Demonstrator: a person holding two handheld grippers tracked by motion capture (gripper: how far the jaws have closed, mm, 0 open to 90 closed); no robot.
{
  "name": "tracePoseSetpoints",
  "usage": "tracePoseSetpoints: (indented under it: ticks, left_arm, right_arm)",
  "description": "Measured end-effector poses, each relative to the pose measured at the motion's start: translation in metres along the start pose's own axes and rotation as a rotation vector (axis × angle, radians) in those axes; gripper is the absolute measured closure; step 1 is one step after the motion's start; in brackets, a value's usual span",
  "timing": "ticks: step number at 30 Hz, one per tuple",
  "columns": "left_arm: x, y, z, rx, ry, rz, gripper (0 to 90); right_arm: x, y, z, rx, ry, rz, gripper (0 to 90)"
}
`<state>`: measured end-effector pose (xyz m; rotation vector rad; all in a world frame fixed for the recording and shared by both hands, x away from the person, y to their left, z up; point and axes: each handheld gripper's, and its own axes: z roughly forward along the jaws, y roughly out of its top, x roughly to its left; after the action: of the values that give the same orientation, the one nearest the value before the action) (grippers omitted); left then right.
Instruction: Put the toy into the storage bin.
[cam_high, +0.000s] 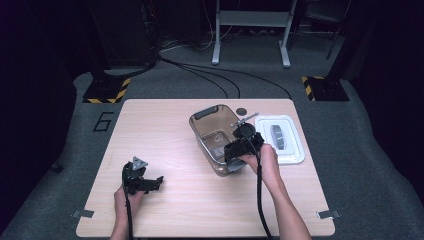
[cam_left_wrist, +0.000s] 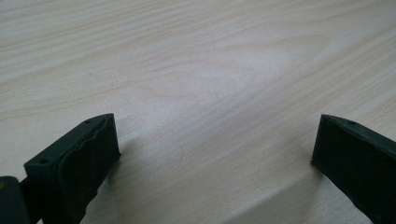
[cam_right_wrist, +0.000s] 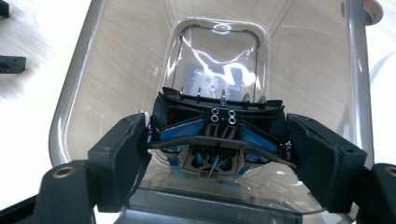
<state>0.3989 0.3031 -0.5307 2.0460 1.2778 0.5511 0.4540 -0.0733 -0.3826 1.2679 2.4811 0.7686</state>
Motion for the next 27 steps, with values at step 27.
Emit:
tracePoseSetpoints:
  ticks: [27]
  left_arm:
    - [-0.001, 0.000, 0.001, -0.010, 0.002, -0.011, 0.5]
  right_arm:
    - [-0.010, -0.011, -0.037, -0.092, 0.006, -0.019, 4.9]
